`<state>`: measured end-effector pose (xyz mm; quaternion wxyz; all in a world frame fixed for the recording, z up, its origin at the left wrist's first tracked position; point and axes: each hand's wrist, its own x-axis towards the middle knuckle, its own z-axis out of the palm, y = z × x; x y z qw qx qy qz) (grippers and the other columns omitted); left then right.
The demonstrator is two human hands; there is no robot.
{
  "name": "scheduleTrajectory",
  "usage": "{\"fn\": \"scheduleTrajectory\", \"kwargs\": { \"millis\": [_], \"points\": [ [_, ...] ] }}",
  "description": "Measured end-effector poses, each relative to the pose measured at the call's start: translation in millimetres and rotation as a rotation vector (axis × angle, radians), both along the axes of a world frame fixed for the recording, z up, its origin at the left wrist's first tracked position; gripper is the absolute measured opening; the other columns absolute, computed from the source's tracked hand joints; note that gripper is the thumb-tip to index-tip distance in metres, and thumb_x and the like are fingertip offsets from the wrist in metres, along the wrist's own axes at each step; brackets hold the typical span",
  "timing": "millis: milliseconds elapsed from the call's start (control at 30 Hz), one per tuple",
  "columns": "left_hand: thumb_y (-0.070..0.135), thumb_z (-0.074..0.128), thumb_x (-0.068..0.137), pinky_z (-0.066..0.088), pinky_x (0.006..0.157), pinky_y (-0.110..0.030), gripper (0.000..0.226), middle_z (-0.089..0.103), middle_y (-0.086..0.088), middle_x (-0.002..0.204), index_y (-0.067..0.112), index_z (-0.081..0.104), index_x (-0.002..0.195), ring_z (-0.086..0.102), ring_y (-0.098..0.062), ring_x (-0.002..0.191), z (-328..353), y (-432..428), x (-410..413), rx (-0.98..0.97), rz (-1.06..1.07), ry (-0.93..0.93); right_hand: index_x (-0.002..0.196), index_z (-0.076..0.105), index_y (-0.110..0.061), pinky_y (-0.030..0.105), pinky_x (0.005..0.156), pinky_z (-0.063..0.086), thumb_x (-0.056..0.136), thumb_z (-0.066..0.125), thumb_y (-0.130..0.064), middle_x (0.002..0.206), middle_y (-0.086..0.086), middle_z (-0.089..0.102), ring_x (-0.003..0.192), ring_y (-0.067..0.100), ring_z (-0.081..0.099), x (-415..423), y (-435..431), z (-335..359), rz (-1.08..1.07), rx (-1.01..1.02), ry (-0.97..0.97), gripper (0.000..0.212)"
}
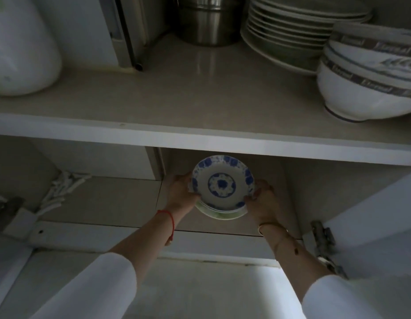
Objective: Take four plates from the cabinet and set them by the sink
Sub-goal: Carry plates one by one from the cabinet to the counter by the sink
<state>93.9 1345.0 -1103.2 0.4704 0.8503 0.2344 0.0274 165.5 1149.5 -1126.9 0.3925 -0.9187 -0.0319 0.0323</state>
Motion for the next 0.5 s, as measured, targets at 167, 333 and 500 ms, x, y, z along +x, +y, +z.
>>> {"fn": "scheduleTrajectory", "kwargs": {
  "millis": [167, 333, 500],
  "points": [
    [-0.012, 0.073, 0.063, 0.061, 0.086, -0.046, 0.048, 0.076, -0.009, 0.105, 0.014, 0.074, 0.104, 0.071, -0.026, 0.101, 2, -8, -3, -0.218, 0.132, -0.057, 0.109, 0.058, 0.0, 0.022, 0.064, 0.038, 0.07, 0.061, 0.009, 0.104, 0.017, 0.065, 0.101, 0.038, 0.061, -1, -2, 6, -0.027, 0.077, 0.005, 0.039],
    [-0.009, 0.07, 0.065, 0.061, 0.07, -0.053, 0.021, 0.076, -0.02, 0.084, -0.001, 0.073, 0.085, 0.074, -0.031, 0.085, -1, -13, -17, -0.248, 0.171, -0.18, 0.108, 0.053, -0.016, 0.005, 0.059, 0.039, 0.075, 0.067, 0.003, 0.106, 0.007, 0.064, 0.095, 0.022, 0.062, -23, -9, 19, -0.022, 0.249, -0.006, 0.039],
    [-0.014, 0.069, 0.072, 0.061, 0.074, -0.042, 0.04, 0.075, -0.016, 0.095, 0.022, 0.076, 0.089, 0.072, -0.029, 0.094, 20, -15, -51, -0.356, 0.154, -0.216, 0.111, 0.048, -0.012, 0.004, 0.056, 0.043, 0.078, 0.065, 0.006, 0.089, -0.004, 0.062, 0.081, 0.01, 0.061, -65, -18, 46, -0.053, 0.401, 0.013, 0.041]
  ]
}}
